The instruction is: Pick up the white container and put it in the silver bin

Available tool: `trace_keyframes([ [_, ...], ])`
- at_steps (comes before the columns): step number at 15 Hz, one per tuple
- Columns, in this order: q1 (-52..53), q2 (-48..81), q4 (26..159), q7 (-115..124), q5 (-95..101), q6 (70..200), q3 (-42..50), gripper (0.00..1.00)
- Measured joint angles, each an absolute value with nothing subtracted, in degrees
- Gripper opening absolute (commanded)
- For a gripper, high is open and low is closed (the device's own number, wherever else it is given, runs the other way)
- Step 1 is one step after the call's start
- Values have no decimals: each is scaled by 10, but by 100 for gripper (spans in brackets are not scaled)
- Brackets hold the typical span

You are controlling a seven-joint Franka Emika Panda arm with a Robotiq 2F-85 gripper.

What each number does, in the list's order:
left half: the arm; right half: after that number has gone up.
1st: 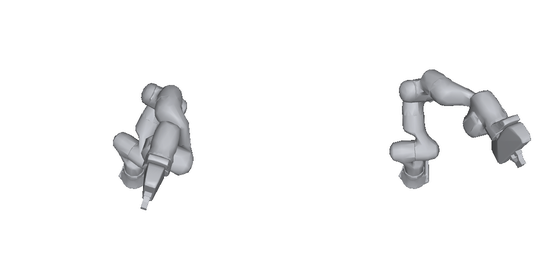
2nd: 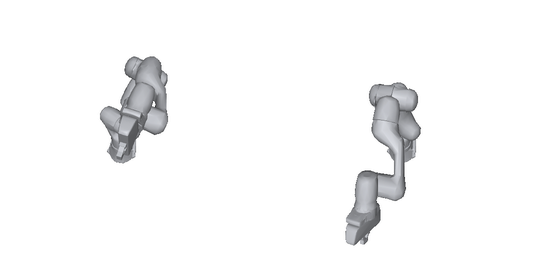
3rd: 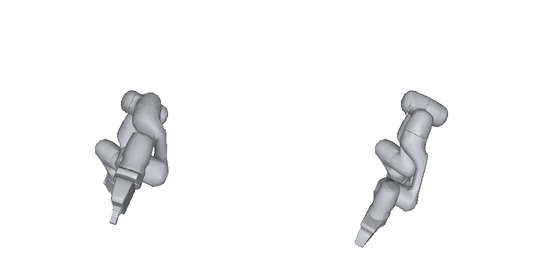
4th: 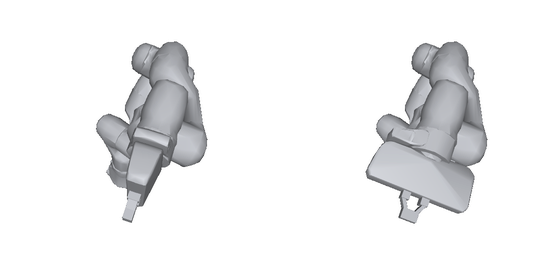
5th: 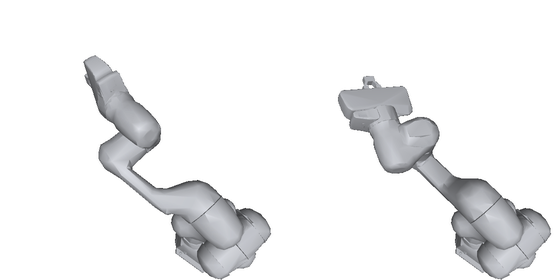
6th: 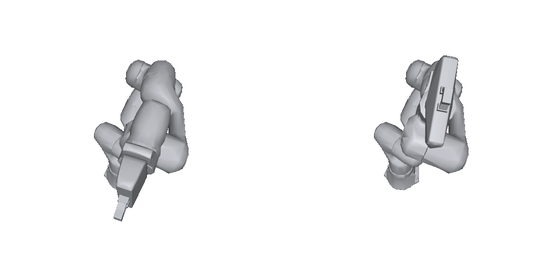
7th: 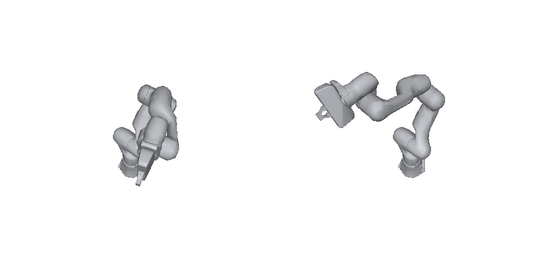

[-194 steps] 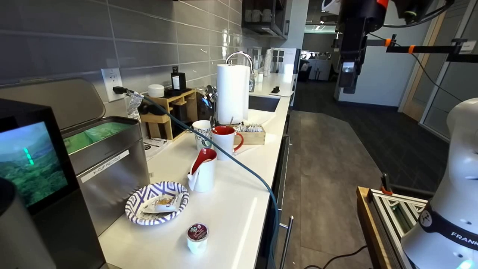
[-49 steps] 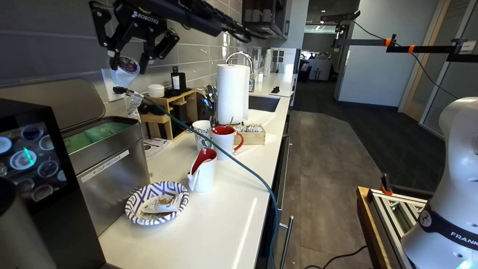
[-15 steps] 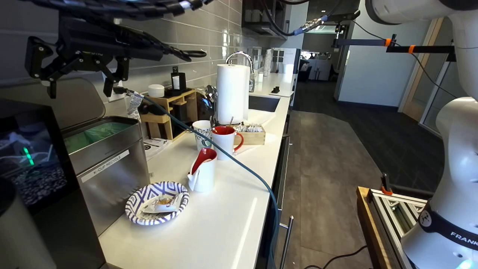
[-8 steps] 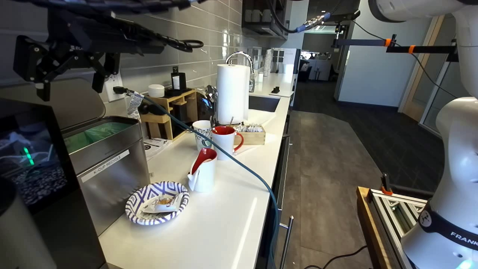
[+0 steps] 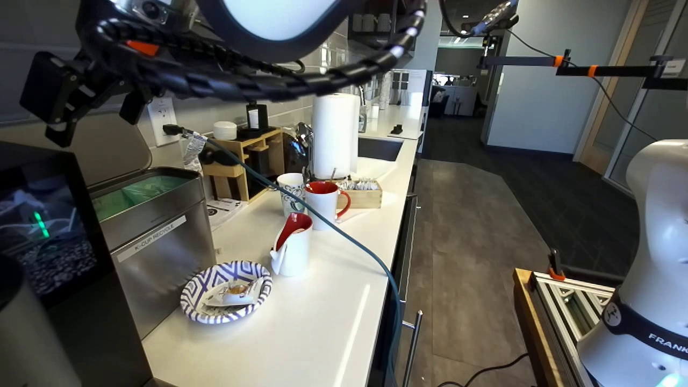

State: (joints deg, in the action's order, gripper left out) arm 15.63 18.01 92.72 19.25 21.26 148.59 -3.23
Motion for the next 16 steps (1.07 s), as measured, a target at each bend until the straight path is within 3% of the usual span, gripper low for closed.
trace_keyframes([
  [7,158,12,1126,257,192,1484,-40,100],
  [16,119,-167,1306,239,22,1496,-64,100],
])
